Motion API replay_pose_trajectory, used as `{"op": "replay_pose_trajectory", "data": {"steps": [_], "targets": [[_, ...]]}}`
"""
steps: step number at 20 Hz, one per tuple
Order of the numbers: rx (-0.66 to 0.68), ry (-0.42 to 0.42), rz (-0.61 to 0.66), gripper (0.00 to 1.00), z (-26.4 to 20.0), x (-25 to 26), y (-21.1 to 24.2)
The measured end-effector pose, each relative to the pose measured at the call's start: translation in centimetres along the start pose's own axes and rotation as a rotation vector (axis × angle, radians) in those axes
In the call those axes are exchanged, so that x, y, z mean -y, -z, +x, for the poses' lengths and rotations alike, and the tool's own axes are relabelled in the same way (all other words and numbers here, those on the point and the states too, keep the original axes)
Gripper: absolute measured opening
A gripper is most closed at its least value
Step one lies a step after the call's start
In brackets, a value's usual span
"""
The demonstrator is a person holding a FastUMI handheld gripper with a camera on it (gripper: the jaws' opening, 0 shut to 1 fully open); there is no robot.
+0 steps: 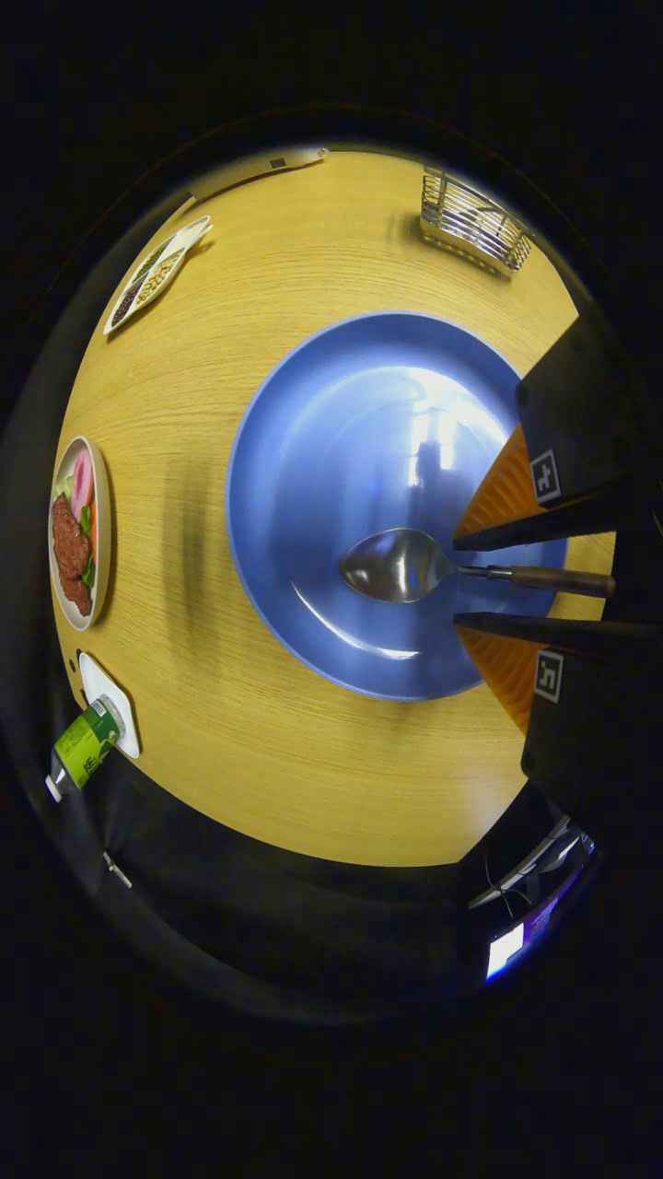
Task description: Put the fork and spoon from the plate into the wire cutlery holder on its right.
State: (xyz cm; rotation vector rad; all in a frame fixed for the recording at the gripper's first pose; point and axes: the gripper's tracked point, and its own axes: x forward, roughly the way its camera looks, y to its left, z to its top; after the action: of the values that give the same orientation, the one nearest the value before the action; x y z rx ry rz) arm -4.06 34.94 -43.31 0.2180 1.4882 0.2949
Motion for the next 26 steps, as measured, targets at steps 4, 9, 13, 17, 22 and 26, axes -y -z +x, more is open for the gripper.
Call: {"op": "replay_pose_trajectory", "data": {"steps": [4,9,13,17,22,26], "targets": [[0.005,-0.033,0.019,0.07,0.2,0.4,-0.1],[0.048,-0.153,0.061,0.07,-2.6,0.6,-0.4],[0.116,-0.225,0.093,0.06,-7.3,1.4,-1.4],[0.184,-0.260,0.098,0.07,-13.5,3.8,-2.0],[0.227,-0.275,0.117,0.07,-20.1,8.1,-1.6],[0.230,-0.282,0.127,0.07,-23.8,11.3,-0.2]]}}
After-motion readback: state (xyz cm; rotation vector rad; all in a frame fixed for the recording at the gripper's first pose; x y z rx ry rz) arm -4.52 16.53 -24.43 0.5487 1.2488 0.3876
